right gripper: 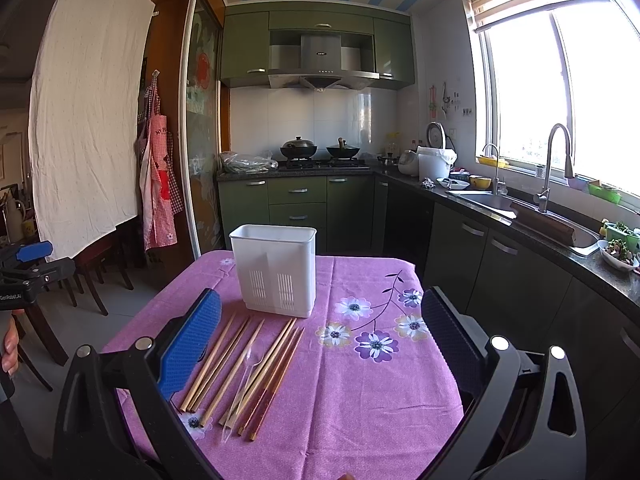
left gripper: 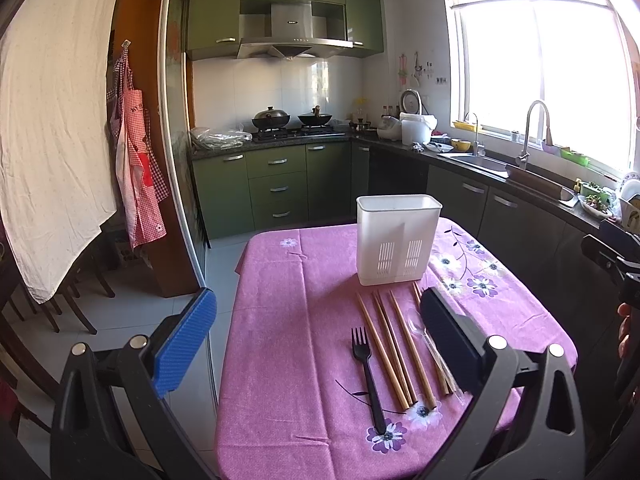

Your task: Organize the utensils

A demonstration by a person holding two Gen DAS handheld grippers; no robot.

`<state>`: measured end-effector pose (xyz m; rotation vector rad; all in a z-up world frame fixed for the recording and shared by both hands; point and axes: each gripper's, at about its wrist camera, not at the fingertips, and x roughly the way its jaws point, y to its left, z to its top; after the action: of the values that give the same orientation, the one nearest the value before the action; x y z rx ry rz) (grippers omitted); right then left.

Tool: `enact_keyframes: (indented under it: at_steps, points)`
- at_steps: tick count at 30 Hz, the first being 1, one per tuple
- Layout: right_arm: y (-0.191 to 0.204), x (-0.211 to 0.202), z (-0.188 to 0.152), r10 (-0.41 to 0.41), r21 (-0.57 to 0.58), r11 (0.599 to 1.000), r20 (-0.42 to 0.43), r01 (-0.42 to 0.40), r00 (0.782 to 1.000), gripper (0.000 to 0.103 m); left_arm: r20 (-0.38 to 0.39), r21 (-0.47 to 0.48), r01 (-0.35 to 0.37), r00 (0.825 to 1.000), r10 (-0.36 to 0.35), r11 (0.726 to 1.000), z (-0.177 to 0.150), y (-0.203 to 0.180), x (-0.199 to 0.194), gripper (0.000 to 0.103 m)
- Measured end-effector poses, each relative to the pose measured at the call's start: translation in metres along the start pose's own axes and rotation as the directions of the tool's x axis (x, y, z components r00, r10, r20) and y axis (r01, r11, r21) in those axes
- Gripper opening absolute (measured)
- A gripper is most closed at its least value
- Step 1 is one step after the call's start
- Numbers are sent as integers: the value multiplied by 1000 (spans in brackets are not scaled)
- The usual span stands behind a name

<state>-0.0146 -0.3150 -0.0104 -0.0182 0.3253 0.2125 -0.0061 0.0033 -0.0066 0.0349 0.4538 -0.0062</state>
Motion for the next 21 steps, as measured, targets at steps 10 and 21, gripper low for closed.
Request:
enact_keyframes:
  at_steps: [10,21]
  points:
    - [1,2,-2,0,1,1000,-1,0,1000,99,-6,6,1,1000,-1,1000,-2,1,1,97]
    - [2,4,-5,-1,2,1000,-4,1,1000,99,-9,11,0,1000,0,1000,-2,0,2,97]
